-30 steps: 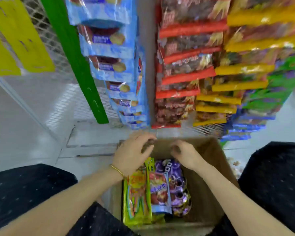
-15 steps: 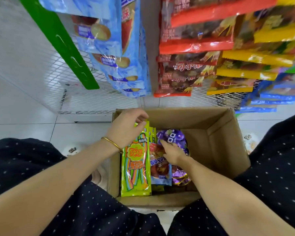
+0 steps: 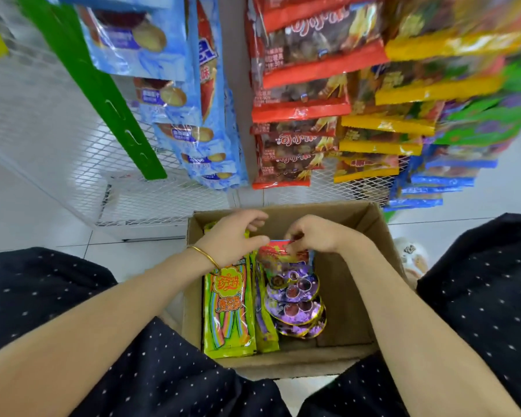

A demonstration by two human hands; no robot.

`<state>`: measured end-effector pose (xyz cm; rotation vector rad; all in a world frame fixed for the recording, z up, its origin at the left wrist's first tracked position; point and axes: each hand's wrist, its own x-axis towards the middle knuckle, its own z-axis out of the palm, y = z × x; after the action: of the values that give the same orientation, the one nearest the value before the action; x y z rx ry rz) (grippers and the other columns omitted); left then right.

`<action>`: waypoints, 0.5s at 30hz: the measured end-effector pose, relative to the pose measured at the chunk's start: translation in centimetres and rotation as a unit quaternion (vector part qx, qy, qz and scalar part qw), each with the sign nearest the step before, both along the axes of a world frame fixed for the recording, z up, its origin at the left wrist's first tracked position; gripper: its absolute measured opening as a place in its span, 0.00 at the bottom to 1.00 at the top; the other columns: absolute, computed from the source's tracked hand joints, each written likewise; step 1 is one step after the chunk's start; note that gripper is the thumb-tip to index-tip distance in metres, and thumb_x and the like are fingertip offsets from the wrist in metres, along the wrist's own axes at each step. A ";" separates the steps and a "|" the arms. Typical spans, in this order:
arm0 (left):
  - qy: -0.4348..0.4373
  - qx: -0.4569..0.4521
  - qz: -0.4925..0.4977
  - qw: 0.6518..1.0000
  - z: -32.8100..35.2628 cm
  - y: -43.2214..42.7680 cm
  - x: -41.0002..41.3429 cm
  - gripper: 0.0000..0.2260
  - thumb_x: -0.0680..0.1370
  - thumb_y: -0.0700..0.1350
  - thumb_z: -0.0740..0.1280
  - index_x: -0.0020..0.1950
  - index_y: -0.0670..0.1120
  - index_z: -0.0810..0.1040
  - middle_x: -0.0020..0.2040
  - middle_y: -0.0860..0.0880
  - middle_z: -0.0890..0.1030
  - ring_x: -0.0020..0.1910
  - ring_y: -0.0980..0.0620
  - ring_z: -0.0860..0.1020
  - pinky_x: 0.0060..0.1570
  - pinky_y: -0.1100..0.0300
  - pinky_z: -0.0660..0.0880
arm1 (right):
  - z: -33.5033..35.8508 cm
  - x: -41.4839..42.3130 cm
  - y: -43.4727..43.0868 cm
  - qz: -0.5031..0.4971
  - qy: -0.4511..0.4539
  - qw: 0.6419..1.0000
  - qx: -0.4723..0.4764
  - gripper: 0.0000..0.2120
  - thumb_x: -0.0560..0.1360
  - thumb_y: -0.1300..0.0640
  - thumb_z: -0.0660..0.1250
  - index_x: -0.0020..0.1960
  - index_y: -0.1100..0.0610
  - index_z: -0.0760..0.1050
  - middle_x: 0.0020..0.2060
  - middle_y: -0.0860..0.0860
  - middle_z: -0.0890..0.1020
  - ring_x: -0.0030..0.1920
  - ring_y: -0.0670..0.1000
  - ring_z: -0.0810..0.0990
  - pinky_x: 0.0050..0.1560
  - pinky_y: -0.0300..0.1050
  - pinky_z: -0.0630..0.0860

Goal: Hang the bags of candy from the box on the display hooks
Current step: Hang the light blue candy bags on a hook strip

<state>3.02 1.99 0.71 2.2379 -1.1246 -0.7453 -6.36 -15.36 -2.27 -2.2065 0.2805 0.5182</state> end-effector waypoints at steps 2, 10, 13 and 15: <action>-0.010 0.000 -0.002 1.000 1.1 -0.3 -0.6 0.17 0.75 0.45 0.68 0.63 0.46 0.74 0.56 0.48 0.78 0.51 0.54 0.75 0.50 0.64 0.70 | 3.5 -0.1 0.1 -0.003 -0.034 0.999 -0.023 0.03 0.73 0.60 0.70 0.42 0.59 0.79 0.31 0.45 0.74 0.31 0.40 0.70 0.32 0.29 0.65; -0.098 -0.175 0.080 0.976 10.6 1.5 0.0 0.05 0.75 0.39 0.67 0.46 0.38 0.80 0.32 0.57 0.73 0.30 0.67 0.72 0.33 0.74 0.65 | 12.8 -2.8 1.9 -0.180 -0.327 0.920 0.121 0.14 0.71 0.67 0.70 0.47 0.53 0.69 0.42 0.45 0.74 0.39 0.37 0.75 0.43 0.36 0.75; -0.053 -0.218 0.114 0.968 15.6 3.1 -0.3 0.05 0.75 0.40 0.68 0.49 0.40 0.80 0.34 0.53 0.77 0.29 0.67 0.73 0.35 0.72 0.69 | 16.2 -3.5 3.6 -0.177 -0.394 0.883 0.182 0.19 0.73 0.69 0.67 0.45 0.51 0.60 0.41 0.55 0.73 0.40 0.44 0.78 0.41 0.46 0.78; -0.050 -0.255 0.119 0.958 19.4 4.1 -0.4 0.03 0.75 0.39 0.68 0.48 0.43 0.80 0.35 0.51 0.79 0.30 0.65 0.74 0.36 0.68 0.72 | 18.9 -3.1 4.6 -0.166 -0.441 0.873 0.129 0.20 0.73 0.69 0.67 0.41 0.48 0.61 0.36 0.50 0.71 0.37 0.45 0.75 0.37 0.45 0.76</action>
<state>2.59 6.08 20.07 1.9301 -0.9372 -0.2099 -9.44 -10.75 16.68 -1.8512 0.0790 -0.6174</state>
